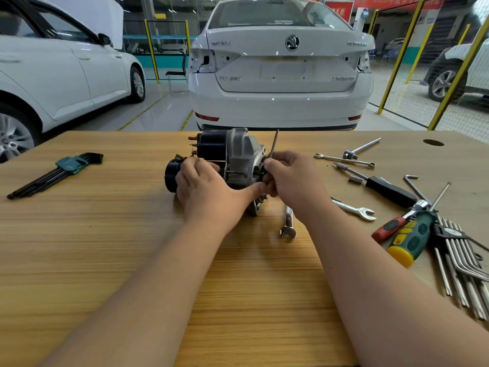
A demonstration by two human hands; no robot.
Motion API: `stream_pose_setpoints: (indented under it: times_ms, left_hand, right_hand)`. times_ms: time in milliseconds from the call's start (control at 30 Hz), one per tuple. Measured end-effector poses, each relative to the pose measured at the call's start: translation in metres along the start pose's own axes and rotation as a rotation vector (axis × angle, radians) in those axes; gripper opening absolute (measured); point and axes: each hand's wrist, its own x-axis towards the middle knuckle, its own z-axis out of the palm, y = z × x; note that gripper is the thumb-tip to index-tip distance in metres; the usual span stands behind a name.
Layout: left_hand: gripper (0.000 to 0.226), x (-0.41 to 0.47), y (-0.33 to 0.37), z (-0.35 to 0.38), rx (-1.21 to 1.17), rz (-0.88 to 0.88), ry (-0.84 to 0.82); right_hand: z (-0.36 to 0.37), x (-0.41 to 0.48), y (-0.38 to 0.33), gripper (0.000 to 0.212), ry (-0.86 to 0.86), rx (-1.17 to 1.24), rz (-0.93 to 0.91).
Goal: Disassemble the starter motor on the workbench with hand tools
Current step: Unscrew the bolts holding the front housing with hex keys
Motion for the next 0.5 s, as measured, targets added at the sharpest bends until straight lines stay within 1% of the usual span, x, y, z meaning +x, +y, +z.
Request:
stream_pose_setpoints:
  times_ms: [67,200,400,433,500]
  left_hand:
    - [0.096,0.0003,0.0014,-0.0006,-0.008,0.004,0.001]
    - [0.087,0.0003,0.0021,-0.0005,-0.037,0.048,0.021]
    - [0.081,0.0026,-0.0015,0.0014,-0.071,0.033,0.043]
    - [0.080,0.0027,-0.0017,0.0015,-0.077,0.033,0.043]
    - [0.084,0.0024,-0.0018,0.0021,-0.074,0.037,0.046]
  right_hand:
    - [0.0008,0.0001,0.0005,0.006,-0.001,0.021,-0.008]
    - [0.0037,0.0023,0.0003,0.009,-0.017,0.068,0.020]
    - [0.0071,0.0008,-0.0011,0.008,0.008,0.071,0.036]
    - [0.0084,-0.0002,-0.0027,0.009,0.020,0.087,0.066]
    - [0.0094,-0.0010,-0.0057,0.012,0.033,0.120,0.203]
